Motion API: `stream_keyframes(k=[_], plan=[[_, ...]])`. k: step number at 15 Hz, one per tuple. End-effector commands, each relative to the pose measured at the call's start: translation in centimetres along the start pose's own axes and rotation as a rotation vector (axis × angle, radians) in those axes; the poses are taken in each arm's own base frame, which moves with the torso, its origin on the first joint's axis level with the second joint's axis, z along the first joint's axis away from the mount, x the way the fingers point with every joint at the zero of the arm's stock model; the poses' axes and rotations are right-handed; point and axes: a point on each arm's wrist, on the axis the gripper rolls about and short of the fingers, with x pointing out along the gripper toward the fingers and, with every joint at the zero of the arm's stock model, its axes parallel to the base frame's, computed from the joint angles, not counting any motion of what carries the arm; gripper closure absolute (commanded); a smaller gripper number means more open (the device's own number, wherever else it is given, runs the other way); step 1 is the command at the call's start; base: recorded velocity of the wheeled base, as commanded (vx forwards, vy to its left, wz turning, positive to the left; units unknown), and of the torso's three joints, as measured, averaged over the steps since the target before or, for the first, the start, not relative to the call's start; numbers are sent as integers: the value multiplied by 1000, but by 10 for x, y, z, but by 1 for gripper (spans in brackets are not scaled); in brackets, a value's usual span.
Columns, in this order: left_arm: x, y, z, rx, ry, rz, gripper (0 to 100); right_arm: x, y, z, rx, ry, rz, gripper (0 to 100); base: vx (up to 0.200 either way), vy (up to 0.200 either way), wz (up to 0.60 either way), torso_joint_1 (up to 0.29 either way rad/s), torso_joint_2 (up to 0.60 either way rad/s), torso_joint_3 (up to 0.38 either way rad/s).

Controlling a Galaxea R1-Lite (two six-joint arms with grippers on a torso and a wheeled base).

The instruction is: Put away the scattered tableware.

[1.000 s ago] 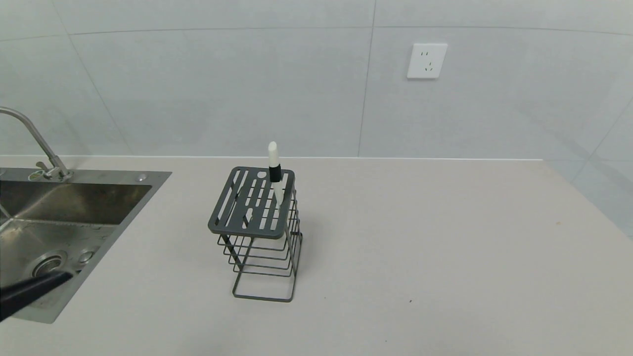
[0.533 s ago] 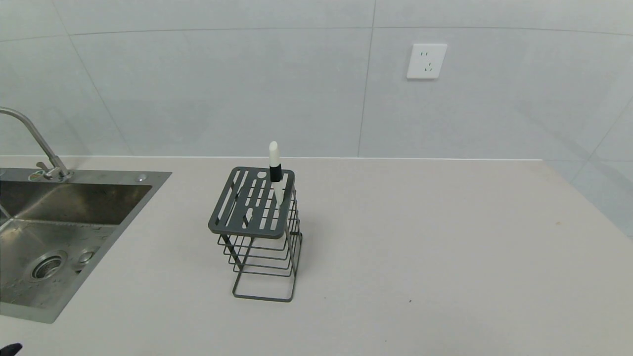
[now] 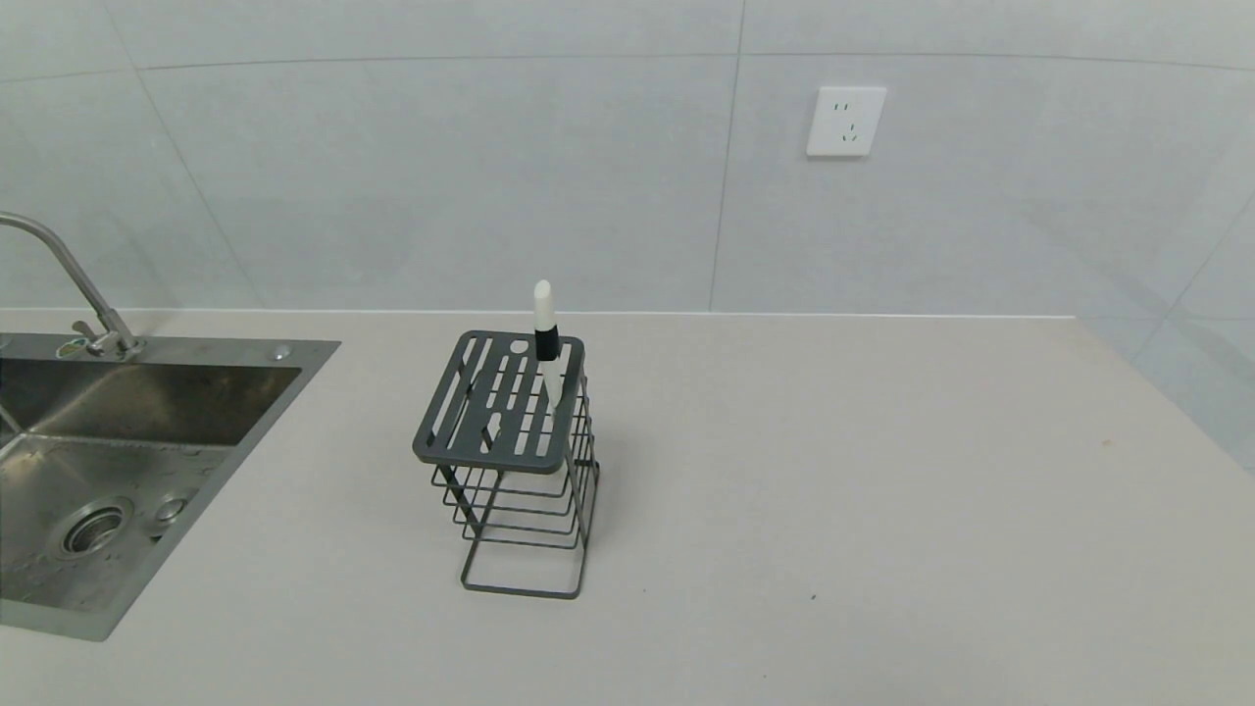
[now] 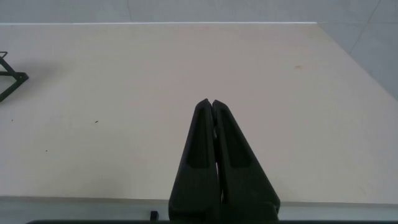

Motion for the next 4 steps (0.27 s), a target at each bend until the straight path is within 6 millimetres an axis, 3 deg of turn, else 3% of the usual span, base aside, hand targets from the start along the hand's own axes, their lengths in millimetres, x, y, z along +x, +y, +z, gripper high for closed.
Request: stream_keyframes(k=[1,4], plan=[[-4,-1,-2,3,-47,40,0,0,0,0,0,1,0,100,0,0,0,0,0,0],[-6,-1,-2,0,-72,56,0,0,0,0,2,1,3,100,0,0,0,0,0,0]])
